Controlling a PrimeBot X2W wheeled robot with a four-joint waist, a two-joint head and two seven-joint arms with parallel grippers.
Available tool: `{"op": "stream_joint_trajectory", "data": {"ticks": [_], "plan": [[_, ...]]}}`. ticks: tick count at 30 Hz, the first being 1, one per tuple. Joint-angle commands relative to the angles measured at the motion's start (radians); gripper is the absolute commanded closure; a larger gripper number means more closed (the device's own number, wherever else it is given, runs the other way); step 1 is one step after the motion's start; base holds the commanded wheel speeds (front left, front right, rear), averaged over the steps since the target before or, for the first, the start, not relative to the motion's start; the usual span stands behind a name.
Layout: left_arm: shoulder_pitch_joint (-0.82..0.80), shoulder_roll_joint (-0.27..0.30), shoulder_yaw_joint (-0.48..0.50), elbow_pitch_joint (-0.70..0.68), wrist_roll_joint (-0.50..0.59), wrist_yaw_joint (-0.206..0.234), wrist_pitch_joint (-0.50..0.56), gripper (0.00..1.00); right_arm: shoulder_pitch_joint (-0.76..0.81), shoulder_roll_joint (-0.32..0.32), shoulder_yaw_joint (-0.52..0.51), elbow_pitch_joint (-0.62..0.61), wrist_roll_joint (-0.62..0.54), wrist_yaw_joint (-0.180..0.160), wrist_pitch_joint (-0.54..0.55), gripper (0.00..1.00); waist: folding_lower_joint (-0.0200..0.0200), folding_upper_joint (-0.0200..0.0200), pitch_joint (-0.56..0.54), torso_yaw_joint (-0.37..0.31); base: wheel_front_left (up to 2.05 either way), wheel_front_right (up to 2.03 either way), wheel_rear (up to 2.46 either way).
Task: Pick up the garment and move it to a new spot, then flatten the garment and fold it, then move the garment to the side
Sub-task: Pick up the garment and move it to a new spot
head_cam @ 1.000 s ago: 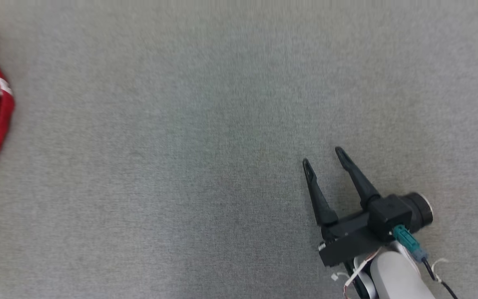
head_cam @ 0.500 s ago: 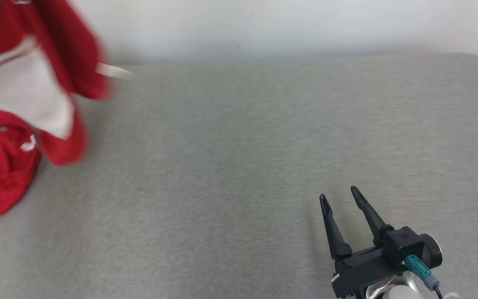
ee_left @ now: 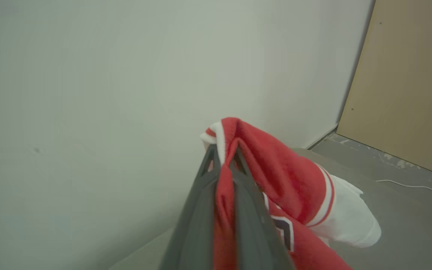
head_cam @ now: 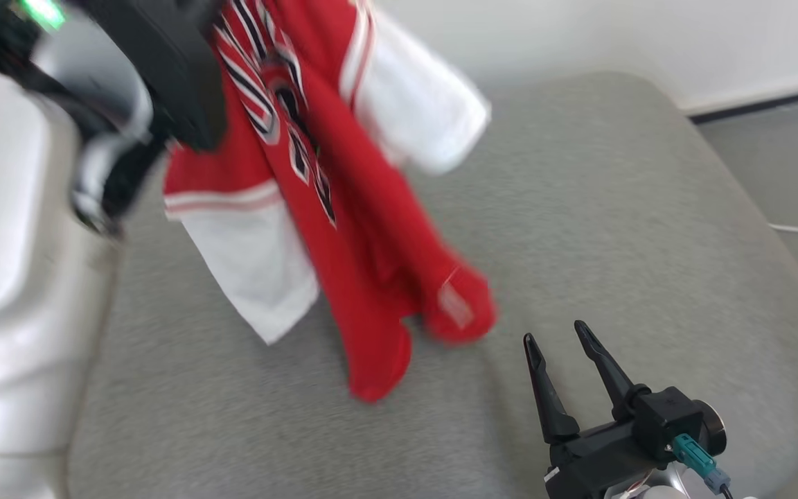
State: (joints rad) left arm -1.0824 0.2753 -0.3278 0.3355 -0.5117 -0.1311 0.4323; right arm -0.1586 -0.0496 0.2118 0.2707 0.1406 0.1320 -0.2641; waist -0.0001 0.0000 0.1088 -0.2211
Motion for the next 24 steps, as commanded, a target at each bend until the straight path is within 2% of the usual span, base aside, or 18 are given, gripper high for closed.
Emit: {"op": "stream_joint_trajectory", "data": {"ticks": [1,9,10,11,12,17,21,24], "plan": [[0.036,-0.008,-0.009,0.0,-0.014,0.002,-0.016,1.0,0.009,-0.002,0.001,-0.005,0.008,-0.002,-0.001,0.0,0.0001,0.0,0.017,-0.08,0.0,0.0,0.0],[0.297,-0.04,-0.096,0.126,0.031,0.021,-0.136,1.0,0.015,-0.001,-0.004,0.004,-0.005,-0.002,-0.001,0.0,0.0001,0.0,-0.004,-0.098,0.0,0.0,0.0],[0.333,-0.045,-0.104,0.148,0.032,0.026,-0.152,0.65,0.018,-0.002,-0.007,0.006,-0.008,-0.002,-0.001,0.0,0.0001,0.0,-0.009,-0.095,0.0,0.0,0.0],[0.369,-0.057,-0.108,0.171,0.027,0.031,-0.17,0.38,0.02,-0.002,-0.01,0.008,-0.011,-0.002,-0.001,0.0,0.0001,0.0,-0.016,-0.091,0.0,0.0,0.0],[0.402,-0.068,-0.109,0.192,0.02,0.037,-0.187,0.0,0.024,-0.002,-0.016,0.009,-0.014,-0.002,-0.001,0.0,0.0001,0.0,-0.024,-0.085,0.0,0.0,0.0],[0.516,-0.104,-0.091,0.235,0.004,0.072,-0.331,0.0,0.055,-0.002,-0.053,0.017,-0.038,-0.002,-0.001,0.0,0.0001,0.0,-0.067,-0.039,0.0,0.0,0.0],[0.593,-0.124,-0.049,0.214,-0.025,0.084,-0.476,0.0,0.079,-0.002,-0.098,0.019,-0.047,-0.002,-0.001,0.0,0.0001,0.0,-0.103,0.011,0.0,0.0,0.0],[0.654,-0.107,-0.015,0.183,-0.037,0.083,-0.578,0.0,0.094,-0.002,-0.139,0.014,-0.067,-0.002,-0.001,0.0,0.0001,0.0,-0.127,0.049,0.0,0.0,0.0]]}}
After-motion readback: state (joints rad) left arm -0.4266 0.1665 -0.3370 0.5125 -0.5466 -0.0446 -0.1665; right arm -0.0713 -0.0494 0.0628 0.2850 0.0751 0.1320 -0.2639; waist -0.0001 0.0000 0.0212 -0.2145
